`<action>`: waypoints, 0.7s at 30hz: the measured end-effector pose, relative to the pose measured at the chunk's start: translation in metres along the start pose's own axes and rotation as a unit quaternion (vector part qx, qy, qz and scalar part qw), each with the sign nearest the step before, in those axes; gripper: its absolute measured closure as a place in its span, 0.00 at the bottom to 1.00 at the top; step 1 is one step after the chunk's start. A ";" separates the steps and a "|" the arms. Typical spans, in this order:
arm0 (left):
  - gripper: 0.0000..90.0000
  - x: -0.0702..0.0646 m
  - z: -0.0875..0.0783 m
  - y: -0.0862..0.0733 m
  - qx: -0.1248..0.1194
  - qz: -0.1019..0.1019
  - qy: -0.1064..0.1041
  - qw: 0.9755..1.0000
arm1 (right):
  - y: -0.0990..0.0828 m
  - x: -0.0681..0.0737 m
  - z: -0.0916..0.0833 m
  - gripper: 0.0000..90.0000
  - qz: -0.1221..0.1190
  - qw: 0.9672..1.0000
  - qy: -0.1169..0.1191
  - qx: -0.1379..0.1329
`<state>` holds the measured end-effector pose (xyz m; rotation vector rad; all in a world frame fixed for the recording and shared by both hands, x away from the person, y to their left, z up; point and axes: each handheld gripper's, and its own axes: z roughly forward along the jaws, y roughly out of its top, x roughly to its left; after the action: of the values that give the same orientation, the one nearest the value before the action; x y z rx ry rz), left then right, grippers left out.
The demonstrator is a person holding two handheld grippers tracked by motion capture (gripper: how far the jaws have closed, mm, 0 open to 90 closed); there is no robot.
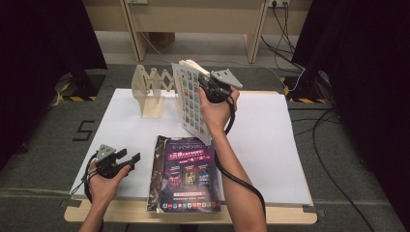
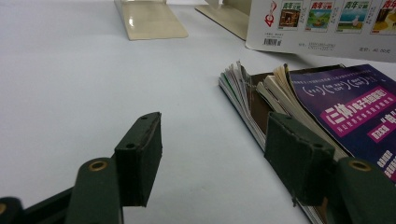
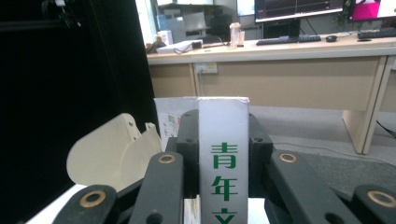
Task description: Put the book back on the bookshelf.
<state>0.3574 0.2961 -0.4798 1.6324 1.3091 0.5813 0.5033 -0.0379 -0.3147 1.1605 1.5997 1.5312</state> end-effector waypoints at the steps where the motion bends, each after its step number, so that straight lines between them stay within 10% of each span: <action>1: 0.40 0.000 0.000 0.000 0.001 0.000 0.000 1.000 | 0.001 0.002 0.000 0.83 0.001 1.000 -0.001 -0.005; 21: 0.40 0.002 0.000 -0.001 0.002 0.000 0.000 1.000 | 0.020 0.014 0.024 0.83 0.018 0.999 -0.013 -0.047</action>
<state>0.3573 0.2980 -0.4804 1.6354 1.3111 0.5785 0.5221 -0.0167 -0.2964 1.1591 1.4821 1.5909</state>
